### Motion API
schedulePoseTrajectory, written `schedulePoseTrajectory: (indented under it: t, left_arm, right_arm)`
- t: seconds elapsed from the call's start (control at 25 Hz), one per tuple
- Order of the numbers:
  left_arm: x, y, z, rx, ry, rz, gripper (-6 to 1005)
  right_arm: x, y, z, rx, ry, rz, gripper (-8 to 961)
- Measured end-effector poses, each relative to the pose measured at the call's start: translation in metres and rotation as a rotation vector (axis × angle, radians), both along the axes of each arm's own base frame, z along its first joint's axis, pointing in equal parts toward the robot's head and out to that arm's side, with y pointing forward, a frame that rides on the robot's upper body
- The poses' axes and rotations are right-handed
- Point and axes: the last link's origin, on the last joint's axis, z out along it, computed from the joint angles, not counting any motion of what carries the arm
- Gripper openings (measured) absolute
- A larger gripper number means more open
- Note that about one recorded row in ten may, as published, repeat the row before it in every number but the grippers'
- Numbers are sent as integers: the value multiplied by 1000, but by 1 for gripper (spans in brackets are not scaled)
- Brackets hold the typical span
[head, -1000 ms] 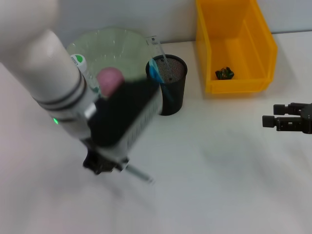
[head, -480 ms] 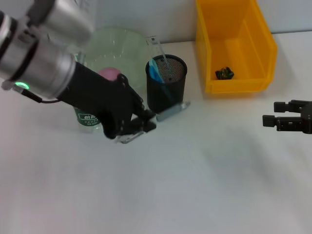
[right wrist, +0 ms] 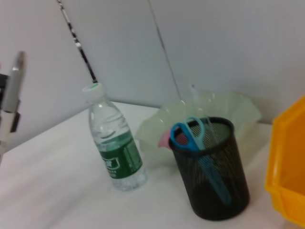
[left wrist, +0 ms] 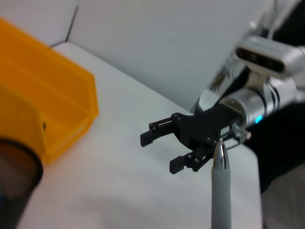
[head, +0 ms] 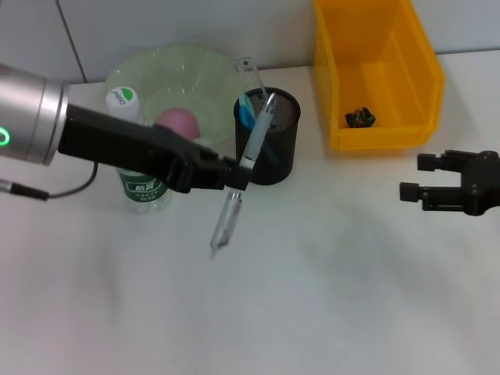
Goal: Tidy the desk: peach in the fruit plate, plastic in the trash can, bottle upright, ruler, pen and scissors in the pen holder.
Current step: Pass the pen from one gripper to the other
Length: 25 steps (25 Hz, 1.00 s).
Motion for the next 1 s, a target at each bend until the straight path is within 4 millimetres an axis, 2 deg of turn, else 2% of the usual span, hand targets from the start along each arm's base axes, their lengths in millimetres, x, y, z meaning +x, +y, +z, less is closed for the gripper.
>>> schedulePoseTrajectory:
  t: [0.04,0.16,0.2,0.24,0.28,0.36,0.4,0.56,0.64,0.68,0.72,0.88,0.92,1.0]
  left_arm:
    - [-4,-1,-2,-22,-14,72,168]
    - [-4,-1,-2,-22,-14,72,171]
    - [-10,-1,-5,-55,-36,156,172]
    - [-10,-1,-5,-55,-36,156,173]
    - [-22,1,-9,-106,-90,321,174]
    - [-22,1,-9,-106,-90,321,176]
    - [-29,4,-10,-127,-117,421,176]
    - [-29,4,-10,-127,-117,421,180]
    - [-29,4,-10,-127,-117,421,182]
    - [-40,9,-1,-151,-138,630,183]
    - [-42,11,3,-164,-133,701,184]
    - [-42,11,3,-164,-133,701,188]
    - [-44,13,1,-200,-138,775,189]
    - [-43,14,0,-218,-151,794,191]
  right_arm:
    - [-2,0,-2,10,-1,28,819]
    - [-9,1,-8,46,-6,111,819]
    - [-12,1,-10,63,-11,145,819]
    - [-14,1,-14,82,-14,181,819]
    - [-16,0,-16,102,-20,212,819]
    - [-19,-1,-20,148,-35,278,819]
    - [-21,-1,-22,178,-41,314,819]
    - [-23,-3,-31,283,-57,442,820]
    - [-25,-3,-36,381,-75,529,820]
    - [-26,-4,-38,430,-87,565,820]
    - [-27,-4,-41,490,-103,603,820]
    - [-32,-4,-52,726,-187,730,819]
    - [-34,-4,-55,780,-215,755,819]
    - [-37,-3,-61,889,-280,798,819]
